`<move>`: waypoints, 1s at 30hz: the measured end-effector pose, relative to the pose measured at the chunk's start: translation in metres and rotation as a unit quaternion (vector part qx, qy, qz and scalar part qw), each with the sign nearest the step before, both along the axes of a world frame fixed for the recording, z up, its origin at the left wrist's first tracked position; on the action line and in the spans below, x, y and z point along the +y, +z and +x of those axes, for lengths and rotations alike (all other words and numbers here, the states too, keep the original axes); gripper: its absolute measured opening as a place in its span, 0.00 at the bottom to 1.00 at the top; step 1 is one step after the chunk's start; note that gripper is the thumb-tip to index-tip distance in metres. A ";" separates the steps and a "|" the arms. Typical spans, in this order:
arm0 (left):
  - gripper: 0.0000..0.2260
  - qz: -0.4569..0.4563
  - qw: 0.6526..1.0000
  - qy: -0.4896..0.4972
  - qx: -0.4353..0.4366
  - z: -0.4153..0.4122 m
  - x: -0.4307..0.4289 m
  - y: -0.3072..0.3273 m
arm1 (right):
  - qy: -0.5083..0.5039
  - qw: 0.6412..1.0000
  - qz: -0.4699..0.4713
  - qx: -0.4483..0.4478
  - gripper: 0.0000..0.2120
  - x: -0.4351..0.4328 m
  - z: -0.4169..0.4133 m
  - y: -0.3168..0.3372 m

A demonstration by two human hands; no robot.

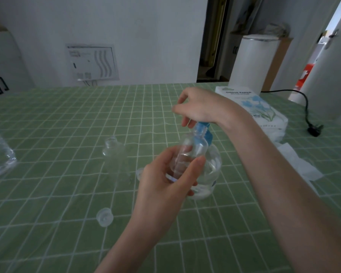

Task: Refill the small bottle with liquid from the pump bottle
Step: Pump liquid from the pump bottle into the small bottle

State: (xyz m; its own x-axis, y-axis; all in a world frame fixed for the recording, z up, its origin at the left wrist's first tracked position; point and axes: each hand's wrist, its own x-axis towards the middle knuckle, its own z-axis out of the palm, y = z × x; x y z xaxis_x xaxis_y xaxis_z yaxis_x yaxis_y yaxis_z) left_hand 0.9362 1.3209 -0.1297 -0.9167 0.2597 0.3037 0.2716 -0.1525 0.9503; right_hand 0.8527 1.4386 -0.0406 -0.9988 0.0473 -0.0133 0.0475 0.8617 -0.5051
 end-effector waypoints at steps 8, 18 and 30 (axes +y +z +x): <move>0.08 -0.003 1.000 0.004 0.002 -0.001 -0.001 -0.002 | 0.010 0.999 0.008 -0.030 0.17 0.000 -0.002 -0.003; 0.10 -0.023 1.000 0.006 0.001 -0.001 -0.002 -0.004 | 0.004 1.000 -0.028 0.001 0.16 0.000 0.000 -0.009; 0.10 -0.020 1.000 0.004 -0.001 -0.001 -0.002 -0.004 | 0.001 0.999 -0.022 -0.025 0.15 -0.001 0.000 -0.009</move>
State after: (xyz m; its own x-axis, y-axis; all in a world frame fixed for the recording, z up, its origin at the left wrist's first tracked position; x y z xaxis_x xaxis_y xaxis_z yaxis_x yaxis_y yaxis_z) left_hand 0.9353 1.3189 -0.1333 -0.9198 0.2634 0.2907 0.2700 -0.1123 0.9563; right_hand 0.8525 1.4376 -0.0500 -0.9969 0.0441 -0.0657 0.0726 0.8389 -0.5394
